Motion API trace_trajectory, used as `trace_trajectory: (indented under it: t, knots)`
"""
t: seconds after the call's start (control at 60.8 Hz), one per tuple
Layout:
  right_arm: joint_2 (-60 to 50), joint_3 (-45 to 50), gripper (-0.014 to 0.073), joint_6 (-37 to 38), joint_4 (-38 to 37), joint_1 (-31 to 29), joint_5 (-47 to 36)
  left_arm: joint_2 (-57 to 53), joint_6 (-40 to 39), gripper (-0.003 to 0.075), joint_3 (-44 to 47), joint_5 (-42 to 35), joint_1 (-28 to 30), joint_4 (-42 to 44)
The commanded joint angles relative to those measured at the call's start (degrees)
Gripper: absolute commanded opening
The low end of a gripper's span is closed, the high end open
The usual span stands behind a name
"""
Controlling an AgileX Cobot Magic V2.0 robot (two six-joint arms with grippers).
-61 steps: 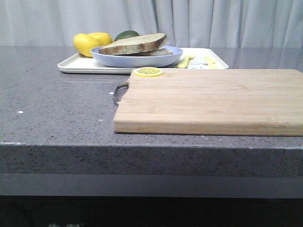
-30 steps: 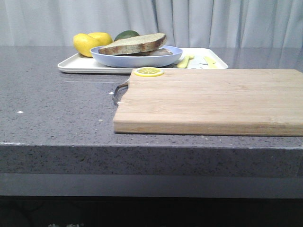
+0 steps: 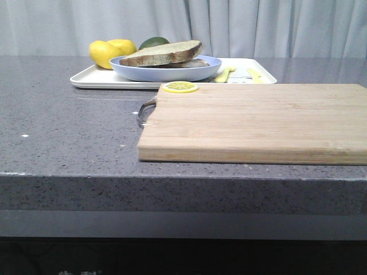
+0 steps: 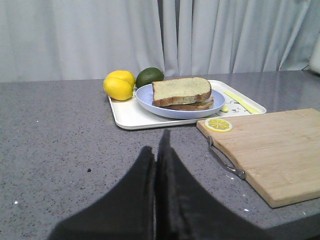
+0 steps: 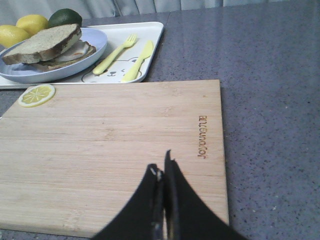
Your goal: Place bread and move sandwich to tray
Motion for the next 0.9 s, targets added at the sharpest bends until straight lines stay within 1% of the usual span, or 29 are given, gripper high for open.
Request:
trace_trajectory:
  t: [0.0,0.066,0.148,0.23,0.345,0.526,0.658,0.707,0.888]
  knots:
    - [0.3,-1.3,-0.0064,-0.1,0.0,0.0,-4.4,0.0,3.8,-0.002,1.2,-9.0,3.8,-5.2]
    - [0.3,-1.3,-0.0064,-0.1,0.0,0.0,-4.4,-0.8,3.8,-0.002,4.4,-14.5,8.3,-7.2]
    - [0.3,-1.3,-0.0064,-0.1,0.0,0.0,-4.4,-1.9,3.8,-0.002,7.9,-18.7,13.5,-9.8]
    - [0.3,-1.3,-0.0064,-0.1,0.0,0.0,-4.4,-3.6,3.8,-0.002,11.7,-21.2,19.0,-12.0]
    - [0.3,-1.3,-0.0064,-0.1,0.0,0.0,-4.4,-3.8,3.7,-0.002,15.4,-22.4,23.3,-12.0]
    - [0.3,-1.3,-0.0064,-0.1,0.0,0.0,-4.3,-3.8,3.7,-0.002,20.4,-22.9,24.2,-12.0]
    - [0.3,-1.3,-0.0064,-0.1,0.0,0.0,-4.3,-3.8,3.7,-0.002,23.8,-26.8,24.2,-12.0]
    - [0.3,-1.3,-0.0064,-0.1,0.0,0.0,-4.3,-3.8,3.7,-0.002,23.7,-25.7,24.2,-12.0]
    - [0.3,-1.3,-0.0064,-0.1,0.0,0.0,-4.3,-3.8,3.7,-0.002,23.7,-26.3,24.2,-12.0]
